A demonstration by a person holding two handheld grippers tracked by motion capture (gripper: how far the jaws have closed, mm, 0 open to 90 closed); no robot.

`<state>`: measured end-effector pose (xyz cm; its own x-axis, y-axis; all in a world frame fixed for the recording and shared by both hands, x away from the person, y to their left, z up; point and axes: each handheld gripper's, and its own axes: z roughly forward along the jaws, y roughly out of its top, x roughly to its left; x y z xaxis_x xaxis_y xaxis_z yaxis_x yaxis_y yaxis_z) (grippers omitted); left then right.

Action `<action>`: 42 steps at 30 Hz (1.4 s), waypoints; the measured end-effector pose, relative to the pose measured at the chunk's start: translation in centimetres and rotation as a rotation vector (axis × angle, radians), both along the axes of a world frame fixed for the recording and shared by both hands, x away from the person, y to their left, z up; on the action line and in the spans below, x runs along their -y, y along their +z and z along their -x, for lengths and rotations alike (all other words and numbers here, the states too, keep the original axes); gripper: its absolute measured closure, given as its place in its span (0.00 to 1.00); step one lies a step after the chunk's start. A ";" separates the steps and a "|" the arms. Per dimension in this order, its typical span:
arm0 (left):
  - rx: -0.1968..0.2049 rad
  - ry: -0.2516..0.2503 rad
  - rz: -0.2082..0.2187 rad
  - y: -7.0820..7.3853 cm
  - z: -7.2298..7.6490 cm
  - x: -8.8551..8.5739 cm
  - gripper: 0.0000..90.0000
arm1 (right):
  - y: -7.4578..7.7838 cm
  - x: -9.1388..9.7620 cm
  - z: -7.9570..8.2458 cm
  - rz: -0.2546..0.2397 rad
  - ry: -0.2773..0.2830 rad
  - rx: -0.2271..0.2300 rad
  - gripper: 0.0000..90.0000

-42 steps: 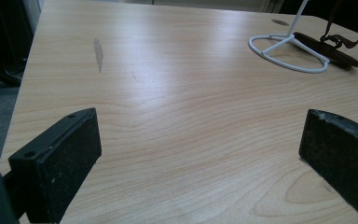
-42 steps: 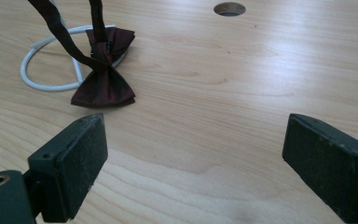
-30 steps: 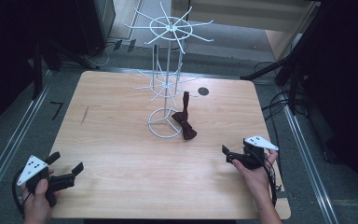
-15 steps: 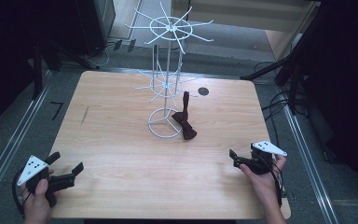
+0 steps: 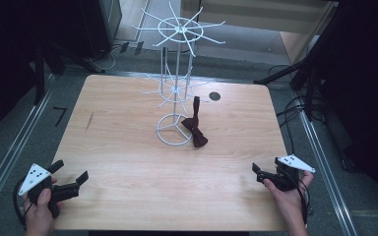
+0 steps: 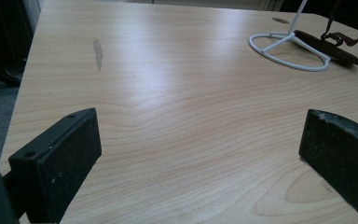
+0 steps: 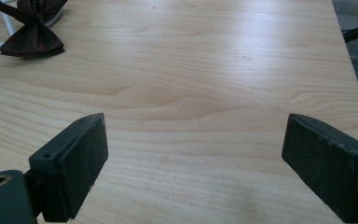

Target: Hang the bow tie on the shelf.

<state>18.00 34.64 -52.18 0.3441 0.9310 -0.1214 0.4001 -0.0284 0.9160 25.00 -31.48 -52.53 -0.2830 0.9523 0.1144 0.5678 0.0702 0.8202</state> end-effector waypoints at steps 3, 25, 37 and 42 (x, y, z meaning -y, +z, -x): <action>-0.001 0.001 0.000 0.0 0.0 0.0 0.00 | -0.1 0.5 0.3 0.005 -0.007 0.000 0.08; -0.006 0.002 0.003 0.0 -0.1 0.0 0.00 | -1.7 4.0 2.6 0.008 -0.075 -0.041 0.08; -0.008 0.005 0.006 0.0 -0.1 0.0 0.00 | -2.2 5.6 3.7 0.001 -0.109 -0.047 0.08; -0.008 0.005 0.007 0.0 -0.1 0.0 0.00 | -2.3 5.9 4.1 -0.001 -0.119 -0.051 0.08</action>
<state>18.06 34.67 -52.18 0.3380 0.9320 -0.1309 0.4073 -0.0195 0.9131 20.92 -37.41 -54.84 -0.1622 0.9785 0.1270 0.6130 -0.0009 0.7901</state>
